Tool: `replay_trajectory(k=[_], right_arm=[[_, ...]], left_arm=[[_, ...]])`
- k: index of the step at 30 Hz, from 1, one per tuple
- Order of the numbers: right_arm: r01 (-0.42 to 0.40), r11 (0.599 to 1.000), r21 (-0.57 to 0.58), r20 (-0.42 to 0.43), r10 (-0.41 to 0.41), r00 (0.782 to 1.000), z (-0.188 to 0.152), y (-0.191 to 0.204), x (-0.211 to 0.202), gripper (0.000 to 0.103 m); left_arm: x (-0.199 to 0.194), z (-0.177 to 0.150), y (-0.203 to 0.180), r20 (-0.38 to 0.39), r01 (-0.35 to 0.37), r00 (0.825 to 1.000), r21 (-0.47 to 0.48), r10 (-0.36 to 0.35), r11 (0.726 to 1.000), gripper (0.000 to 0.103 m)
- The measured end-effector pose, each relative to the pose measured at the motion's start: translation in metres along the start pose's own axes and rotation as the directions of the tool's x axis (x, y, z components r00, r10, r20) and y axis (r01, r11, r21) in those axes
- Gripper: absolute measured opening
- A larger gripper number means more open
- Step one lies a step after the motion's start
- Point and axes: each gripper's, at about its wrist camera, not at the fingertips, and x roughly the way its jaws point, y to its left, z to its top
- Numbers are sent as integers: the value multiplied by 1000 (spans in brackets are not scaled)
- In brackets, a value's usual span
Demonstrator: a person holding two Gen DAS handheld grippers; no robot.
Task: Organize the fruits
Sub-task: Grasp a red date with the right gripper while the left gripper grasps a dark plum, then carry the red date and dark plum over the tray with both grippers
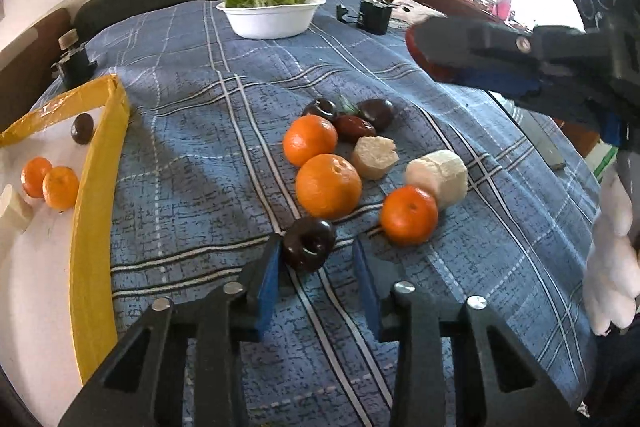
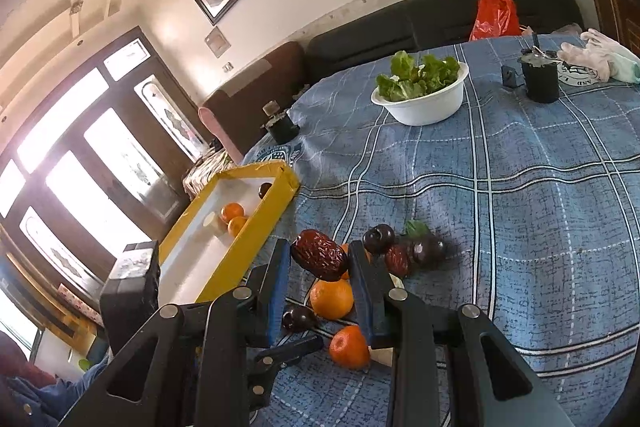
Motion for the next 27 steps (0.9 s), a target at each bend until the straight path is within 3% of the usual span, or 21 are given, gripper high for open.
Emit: replay_trajectory(k=[1, 10, 18, 27], right_arm=[[4, 1000, -2, -2, -4, 1000, -1, 0, 1, 33], [31, 999, -30, -20, -31, 999, -5, 4, 9, 33], [100, 985, -143, -41, -107, 993, -16, 24, 24, 33], [107, 983, -146, -47, -115, 992, -18, 22, 26, 33]], left_arm=[[0, 0, 2, 4, 0, 1000, -10, 0, 1000, 25], [-12, 2, 14, 96, 18, 995, -76, -10, 997, 24], [-21, 2, 13, 168, -57, 983, -80, 69, 995, 24], [-24, 2, 13, 184, -74, 979, -75, 87, 994, 24]])
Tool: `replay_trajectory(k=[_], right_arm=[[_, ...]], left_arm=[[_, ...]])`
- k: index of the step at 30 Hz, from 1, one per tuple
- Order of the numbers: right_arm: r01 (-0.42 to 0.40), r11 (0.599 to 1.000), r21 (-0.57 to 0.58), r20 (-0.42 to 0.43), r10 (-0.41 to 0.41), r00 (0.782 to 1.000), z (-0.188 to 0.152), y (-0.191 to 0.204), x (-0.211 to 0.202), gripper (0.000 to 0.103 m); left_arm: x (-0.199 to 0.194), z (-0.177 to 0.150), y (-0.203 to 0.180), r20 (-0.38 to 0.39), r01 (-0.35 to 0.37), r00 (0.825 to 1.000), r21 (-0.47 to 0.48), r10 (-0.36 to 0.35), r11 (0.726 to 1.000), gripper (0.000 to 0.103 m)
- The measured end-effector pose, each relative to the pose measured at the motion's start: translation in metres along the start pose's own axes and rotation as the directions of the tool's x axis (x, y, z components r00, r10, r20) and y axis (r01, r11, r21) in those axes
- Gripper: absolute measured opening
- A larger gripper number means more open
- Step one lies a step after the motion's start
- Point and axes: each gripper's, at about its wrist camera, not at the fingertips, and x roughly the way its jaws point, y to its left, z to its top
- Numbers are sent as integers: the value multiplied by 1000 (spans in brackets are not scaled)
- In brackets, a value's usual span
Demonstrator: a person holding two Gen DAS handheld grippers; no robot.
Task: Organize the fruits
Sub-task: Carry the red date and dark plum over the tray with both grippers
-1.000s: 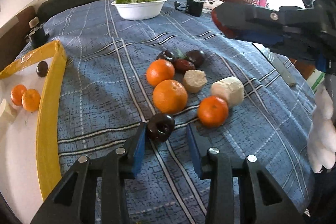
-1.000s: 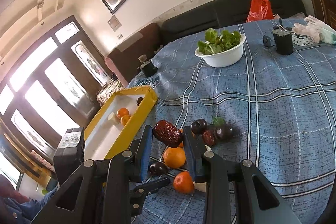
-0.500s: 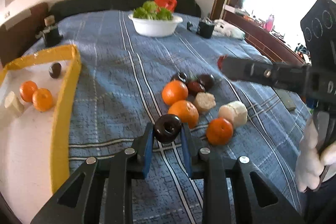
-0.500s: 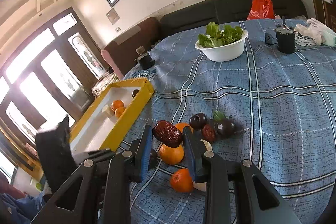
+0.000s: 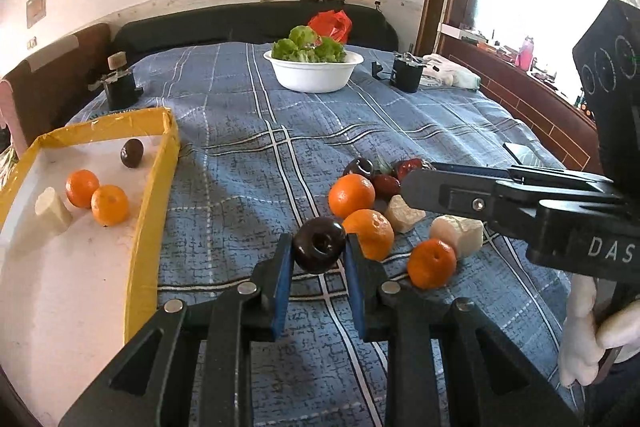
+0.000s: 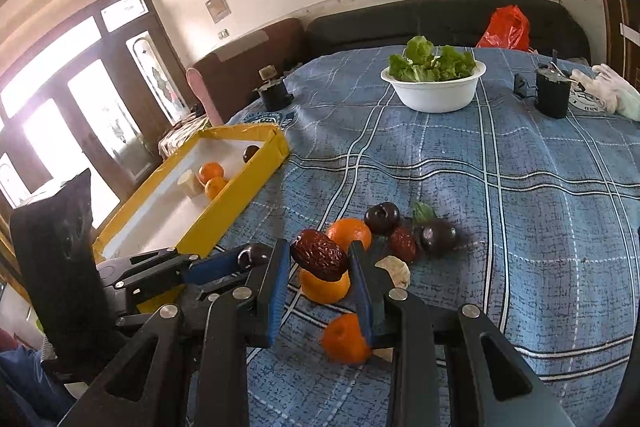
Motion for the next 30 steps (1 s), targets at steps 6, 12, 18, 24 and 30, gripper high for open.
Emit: replay_trajectory(k=[6, 12, 18, 24, 30], right_arm=[[-1, 1000, -8, 4, 1, 1000, 0, 2, -1, 33], [1, 1000, -10, 16, -1, 1000, 1, 4, -4, 33], [4, 1000, -15, 25, -3, 1000, 1, 6, -6, 33], [-10, 1000, -8, 39, 10, 999, 2, 6, -9, 33], [-9, 999, 32, 51, 8, 999, 4, -1, -10, 33]], left_arm=[[-5, 0, -1, 25, -20, 999, 8, 20, 1000, 24], [-11, 0, -3, 51, -38, 998, 16, 37, 999, 24], [-15, 0, -4, 73, -53, 996, 21, 51, 998, 24], [-20, -1, -4, 78, -47, 996, 14, 46, 999, 24], [-34, 0, 3, 67, 16, 998, -22, -15, 1000, 24]])
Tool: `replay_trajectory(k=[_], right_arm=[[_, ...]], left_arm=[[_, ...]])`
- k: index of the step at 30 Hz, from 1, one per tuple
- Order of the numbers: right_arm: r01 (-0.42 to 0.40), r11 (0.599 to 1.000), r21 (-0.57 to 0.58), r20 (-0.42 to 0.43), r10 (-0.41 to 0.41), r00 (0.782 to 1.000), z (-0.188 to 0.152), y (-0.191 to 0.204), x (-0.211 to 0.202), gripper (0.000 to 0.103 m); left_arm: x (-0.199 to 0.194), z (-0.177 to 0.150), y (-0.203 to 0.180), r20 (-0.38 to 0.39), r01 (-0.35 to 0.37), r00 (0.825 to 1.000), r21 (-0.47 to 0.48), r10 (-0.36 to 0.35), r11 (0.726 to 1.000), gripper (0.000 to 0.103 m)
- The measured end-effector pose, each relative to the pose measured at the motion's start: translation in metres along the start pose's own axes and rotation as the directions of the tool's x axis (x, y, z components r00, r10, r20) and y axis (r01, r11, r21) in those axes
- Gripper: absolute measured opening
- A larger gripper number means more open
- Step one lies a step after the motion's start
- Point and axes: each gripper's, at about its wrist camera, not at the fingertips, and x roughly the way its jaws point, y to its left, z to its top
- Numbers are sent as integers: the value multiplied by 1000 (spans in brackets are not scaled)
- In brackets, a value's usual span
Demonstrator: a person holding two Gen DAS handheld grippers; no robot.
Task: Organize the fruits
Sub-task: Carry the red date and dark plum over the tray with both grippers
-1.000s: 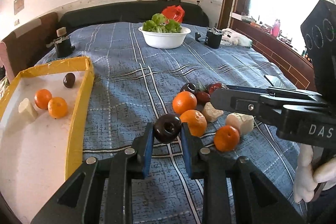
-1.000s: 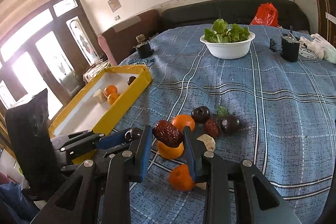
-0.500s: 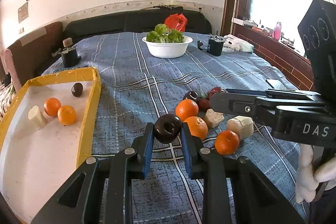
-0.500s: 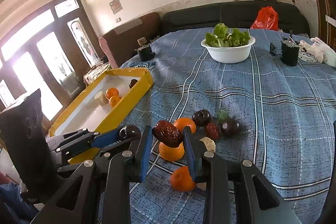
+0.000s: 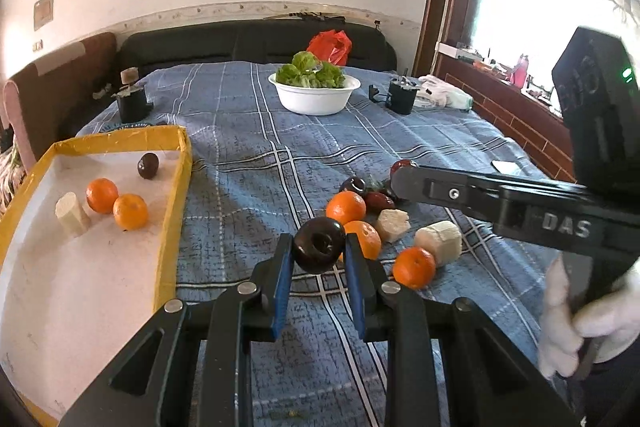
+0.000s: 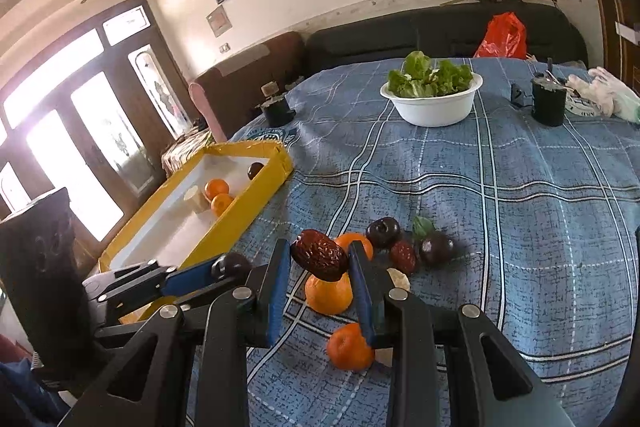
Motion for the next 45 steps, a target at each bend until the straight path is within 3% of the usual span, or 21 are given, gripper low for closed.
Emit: replay_trajectory(k=[9, 17, 24, 27, 32, 36, 39, 41, 45], right_arm=[[-47, 998, 35, -22, 48, 999, 1, 22, 4, 33], [-160, 987, -21, -86, 158, 984, 8, 87, 31, 33], [-192, 981, -23, -162, 186, 969, 15, 127, 73, 33], [-184, 983, 1, -201, 181, 963, 21, 133, 98, 34], [-135, 987, 84, -271, 153, 950, 31, 128, 137, 34], [-117, 986, 121, -307, 149, 940, 35, 129, 160, 34], [-92, 989, 113, -326, 125, 937, 37, 133, 172, 34], [-86, 989, 119, -342, 123, 932, 37, 134, 179, 34], [-67, 992, 111, -368, 104, 924, 35, 138, 192, 34]], left_arm=[[-35, 2, 47, 37, -8, 999, -89, 11, 996, 24], [-60, -2, 120, 32, -99, 994, -225, 109, 969, 24], [-70, -6, 163, 8, -163, 985, -295, 173, 941, 24], [-66, -4, 171, -19, -165, 986, -293, 167, 942, 24], [-48, 13, 182, -127, -134, 986, -249, 105, 959, 24], [-27, 19, 180, -221, -131, 971, -193, 87, 972, 24], [-10, 18, 184, -293, -119, 954, -184, 61, 976, 24], [2, 16, 184, -337, -138, 938, -156, 79, 978, 24], [11, 10, 185, -361, -135, 930, -158, 70, 978, 24]])
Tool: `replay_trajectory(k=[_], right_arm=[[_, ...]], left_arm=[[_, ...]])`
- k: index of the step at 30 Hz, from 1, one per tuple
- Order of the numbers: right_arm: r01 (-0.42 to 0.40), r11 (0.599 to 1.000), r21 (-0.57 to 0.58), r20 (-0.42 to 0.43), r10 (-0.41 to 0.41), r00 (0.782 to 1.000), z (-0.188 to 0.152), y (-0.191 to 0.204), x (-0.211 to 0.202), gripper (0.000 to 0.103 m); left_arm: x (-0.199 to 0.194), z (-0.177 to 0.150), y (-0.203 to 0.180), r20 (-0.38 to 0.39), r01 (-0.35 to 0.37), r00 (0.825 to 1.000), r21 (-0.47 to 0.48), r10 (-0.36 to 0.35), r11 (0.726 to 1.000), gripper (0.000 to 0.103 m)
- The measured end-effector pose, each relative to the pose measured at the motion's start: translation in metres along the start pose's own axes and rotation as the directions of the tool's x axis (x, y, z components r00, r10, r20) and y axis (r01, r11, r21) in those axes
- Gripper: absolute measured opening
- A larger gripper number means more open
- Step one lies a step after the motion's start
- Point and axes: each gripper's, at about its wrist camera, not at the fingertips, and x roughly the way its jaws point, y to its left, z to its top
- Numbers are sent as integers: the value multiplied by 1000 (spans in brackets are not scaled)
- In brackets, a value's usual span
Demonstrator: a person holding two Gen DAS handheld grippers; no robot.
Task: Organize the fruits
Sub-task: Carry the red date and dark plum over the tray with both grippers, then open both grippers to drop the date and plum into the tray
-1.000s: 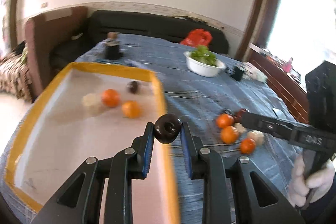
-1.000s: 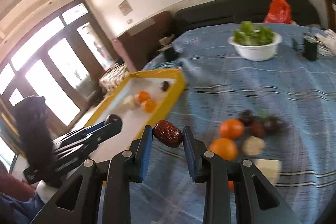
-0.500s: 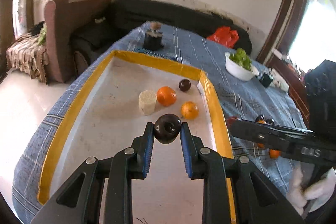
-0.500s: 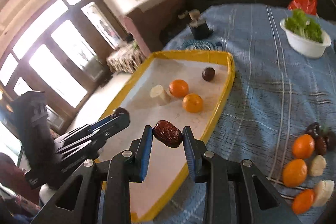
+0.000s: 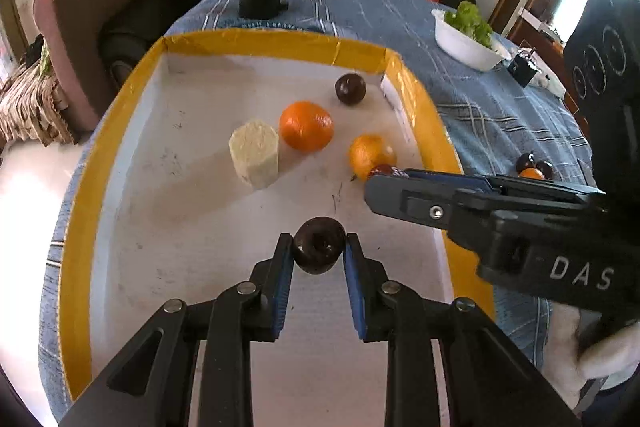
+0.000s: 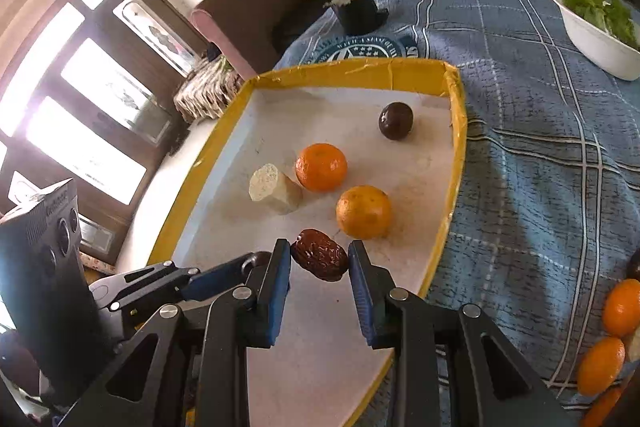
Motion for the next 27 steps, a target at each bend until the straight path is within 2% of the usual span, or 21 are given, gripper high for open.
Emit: replay_trajectory(k=[20, 22, 25, 27], right_arm=[[84, 995, -47, -18, -85, 996, 1, 11, 12, 34], [78, 996, -49, -17, -79, 997, 1, 12, 12, 40], [79, 995, -61, -16, -81, 997, 0, 15, 13, 47], [77, 995, -59, -13, -78, 997, 0, 15, 12, 48]], left_arm=[[1, 4, 8, 6, 5, 1000, -26, -5, 1000, 25], [1, 4, 9, 8, 4, 1000, -27, -4, 1000, 26], [-1, 4, 9, 17, 4, 1000, -28, -4, 1000, 38], [-2, 4, 7, 22, -1, 1000, -22, 2, 1000, 38]])
